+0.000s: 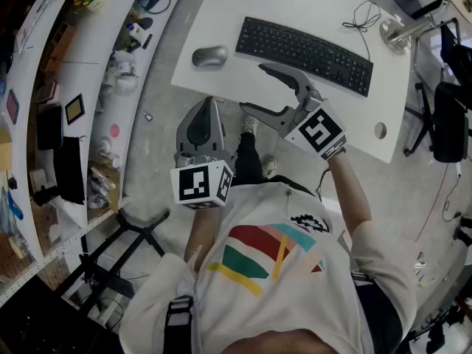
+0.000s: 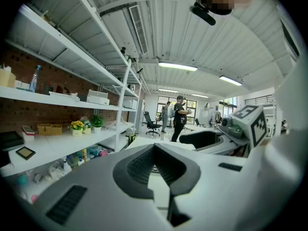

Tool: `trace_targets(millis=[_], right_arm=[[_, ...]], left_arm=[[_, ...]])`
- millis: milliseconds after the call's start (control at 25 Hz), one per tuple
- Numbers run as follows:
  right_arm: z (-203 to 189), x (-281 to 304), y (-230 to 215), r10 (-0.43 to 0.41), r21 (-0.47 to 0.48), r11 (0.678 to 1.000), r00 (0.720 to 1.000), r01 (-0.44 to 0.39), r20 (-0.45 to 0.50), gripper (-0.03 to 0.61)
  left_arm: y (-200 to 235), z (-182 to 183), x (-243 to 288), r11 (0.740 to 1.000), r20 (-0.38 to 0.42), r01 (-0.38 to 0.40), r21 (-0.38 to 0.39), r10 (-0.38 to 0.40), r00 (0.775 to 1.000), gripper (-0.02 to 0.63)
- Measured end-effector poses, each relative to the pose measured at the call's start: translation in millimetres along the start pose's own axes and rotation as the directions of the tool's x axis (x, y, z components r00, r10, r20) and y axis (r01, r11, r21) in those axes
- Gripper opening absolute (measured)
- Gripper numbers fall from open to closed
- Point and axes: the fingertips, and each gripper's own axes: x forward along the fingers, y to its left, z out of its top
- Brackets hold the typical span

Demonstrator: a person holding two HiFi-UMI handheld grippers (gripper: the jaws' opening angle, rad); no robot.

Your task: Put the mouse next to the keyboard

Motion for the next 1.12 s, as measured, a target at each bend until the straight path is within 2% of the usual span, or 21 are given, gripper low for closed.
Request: trace_targets(millis=[200, 320, 440, 560, 760, 920, 1120], right_arm=[[-5.1, 100.3, -34.4, 0.152, -0.014, 0.988, 0.984, -0.154, -0.097, 0.313], [-23.2, 142.0, -44.2, 0.197, -0.052, 0.976, 0.961, -0.211, -0.193, 0.313], [-52.3, 180.6, -56.1, 0.219, -0.098, 0.960, 0.921, -0.263, -0.323, 0.313], [-85.4, 205.9, -62.5, 0.252, -0.081, 0.944, 0.860, -0.319, -0.444, 0.313], [-119.1, 224.9, -73.5, 0.265, -0.069, 0.929, 0.782, -0.364, -0.564, 0.313], [-138.5, 232.2, -72.5, 0.270, -0.064, 0.919, 0.737, -0.390, -0.619, 0.313], [-148.4, 235.7, -70.1, 0.295, -0.006, 0.916, 0.681, -0.402, -0.671, 0.313]], left_arm=[[72.4, 6.7, 60.8, 0.996, -0.002, -0.089, -0.006, 0.089, 0.996, 0.041], [105.1, 11.5, 87.9, 0.992, 0.002, -0.123, -0.011, 0.123, 0.992, 0.041], [142.9, 8.8, 111.2, 0.986, -0.012, -0.164, -0.035, 0.164, 0.986, 0.041], [172.0, -3.2, 125.8, 0.976, -0.053, -0.203, -0.084, 0.199, 0.979, 0.041], [182.3, -18.4, 151.2, 0.979, -0.113, -0.188, -0.081, 0.178, 0.977, 0.041], [177.0, -24.1, 160.3, 0.981, -0.136, -0.176, -0.076, 0.165, 0.977, 0.041], [174.3, -23.1, 159.4, 0.976, -0.130, -0.201, -0.085, 0.189, 0.973, 0.041]])
